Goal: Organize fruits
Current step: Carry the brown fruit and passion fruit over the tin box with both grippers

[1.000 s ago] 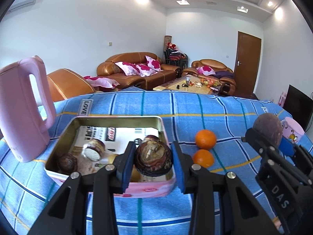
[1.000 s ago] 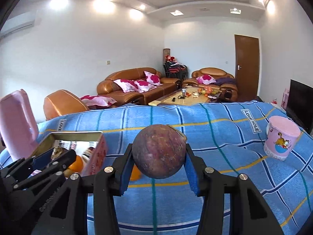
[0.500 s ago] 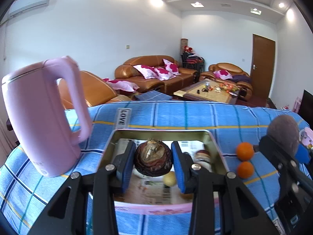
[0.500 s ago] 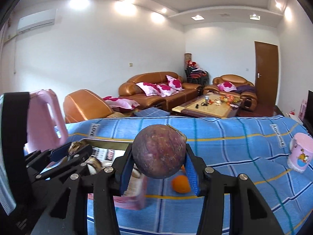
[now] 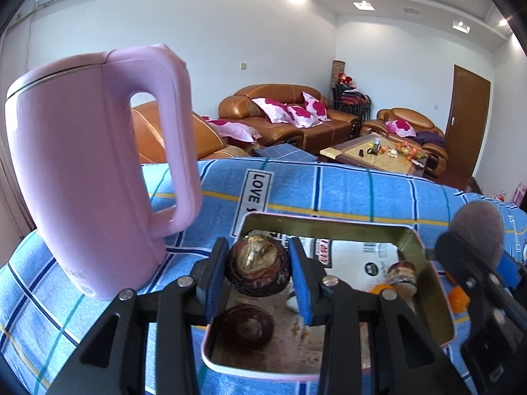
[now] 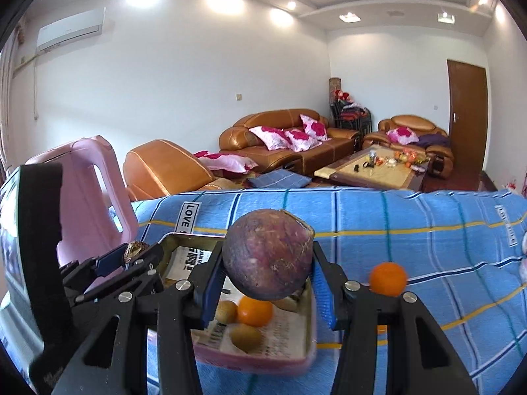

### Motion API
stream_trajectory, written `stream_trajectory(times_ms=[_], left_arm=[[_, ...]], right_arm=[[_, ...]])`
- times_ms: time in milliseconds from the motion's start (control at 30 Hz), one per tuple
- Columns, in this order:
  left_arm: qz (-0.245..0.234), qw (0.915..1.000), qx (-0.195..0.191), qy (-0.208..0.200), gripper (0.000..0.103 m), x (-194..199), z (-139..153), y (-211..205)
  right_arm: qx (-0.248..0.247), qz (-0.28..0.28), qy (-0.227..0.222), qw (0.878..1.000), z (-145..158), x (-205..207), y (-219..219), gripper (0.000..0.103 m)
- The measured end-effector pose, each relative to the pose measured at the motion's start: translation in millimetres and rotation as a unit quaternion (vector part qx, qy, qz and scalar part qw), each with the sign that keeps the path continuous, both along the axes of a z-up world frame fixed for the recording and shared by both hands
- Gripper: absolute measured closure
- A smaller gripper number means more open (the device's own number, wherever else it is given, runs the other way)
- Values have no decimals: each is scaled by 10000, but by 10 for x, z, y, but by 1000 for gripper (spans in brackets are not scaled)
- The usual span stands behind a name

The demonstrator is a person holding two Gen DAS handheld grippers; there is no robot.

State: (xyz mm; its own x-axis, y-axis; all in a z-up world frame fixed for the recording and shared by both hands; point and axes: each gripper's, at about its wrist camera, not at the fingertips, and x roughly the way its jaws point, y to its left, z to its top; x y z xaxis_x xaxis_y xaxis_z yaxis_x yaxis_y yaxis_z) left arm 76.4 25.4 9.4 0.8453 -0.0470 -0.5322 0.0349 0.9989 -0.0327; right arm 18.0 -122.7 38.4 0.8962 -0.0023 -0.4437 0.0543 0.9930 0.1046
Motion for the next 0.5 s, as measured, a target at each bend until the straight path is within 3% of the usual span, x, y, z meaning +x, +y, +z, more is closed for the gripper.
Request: stream_trajectory(times_ms=[200,500], left_arm=[[15,10000,58,63,64,57,-52,11],[56,9994,318,82,64,147,-89,-119]], right_arm=[[333,-84,244,9991,-117,313,-1,52],[281,-114,350,9989,-276,433,-39,52]])
